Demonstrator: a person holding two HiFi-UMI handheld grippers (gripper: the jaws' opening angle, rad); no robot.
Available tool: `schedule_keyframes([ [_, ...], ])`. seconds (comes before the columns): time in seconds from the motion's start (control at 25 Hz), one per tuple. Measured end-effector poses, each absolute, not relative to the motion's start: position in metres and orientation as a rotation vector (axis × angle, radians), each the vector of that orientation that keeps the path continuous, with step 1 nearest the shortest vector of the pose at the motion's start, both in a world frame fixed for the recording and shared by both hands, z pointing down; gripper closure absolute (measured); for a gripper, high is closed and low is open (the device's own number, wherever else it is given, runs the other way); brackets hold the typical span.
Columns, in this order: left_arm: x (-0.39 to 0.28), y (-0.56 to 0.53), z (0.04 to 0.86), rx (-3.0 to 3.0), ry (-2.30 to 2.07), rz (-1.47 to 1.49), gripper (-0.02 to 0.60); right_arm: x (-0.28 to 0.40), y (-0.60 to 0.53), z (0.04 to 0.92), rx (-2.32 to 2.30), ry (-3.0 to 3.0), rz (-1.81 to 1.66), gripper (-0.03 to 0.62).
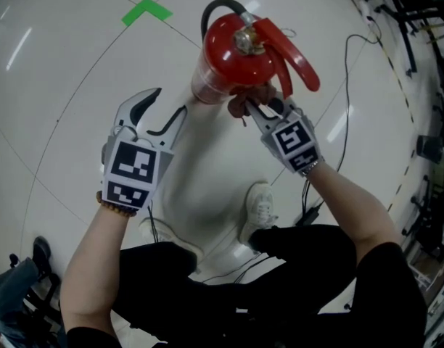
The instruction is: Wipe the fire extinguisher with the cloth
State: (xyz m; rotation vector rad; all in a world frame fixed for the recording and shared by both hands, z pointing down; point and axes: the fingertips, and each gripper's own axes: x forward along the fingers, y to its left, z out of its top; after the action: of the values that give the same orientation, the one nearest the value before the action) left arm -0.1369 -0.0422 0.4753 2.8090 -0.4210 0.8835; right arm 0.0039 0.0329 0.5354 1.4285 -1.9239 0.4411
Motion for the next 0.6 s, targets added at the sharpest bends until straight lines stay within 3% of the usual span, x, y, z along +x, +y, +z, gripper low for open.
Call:
schedule_keyframes([
  [0.6, -0.137, -0.033, 0.488, 2.808, -0.370, 0.919, 0.364, -0.049, 0.031, 0.612, 1.454, -1.863, 0.562, 0.516],
])
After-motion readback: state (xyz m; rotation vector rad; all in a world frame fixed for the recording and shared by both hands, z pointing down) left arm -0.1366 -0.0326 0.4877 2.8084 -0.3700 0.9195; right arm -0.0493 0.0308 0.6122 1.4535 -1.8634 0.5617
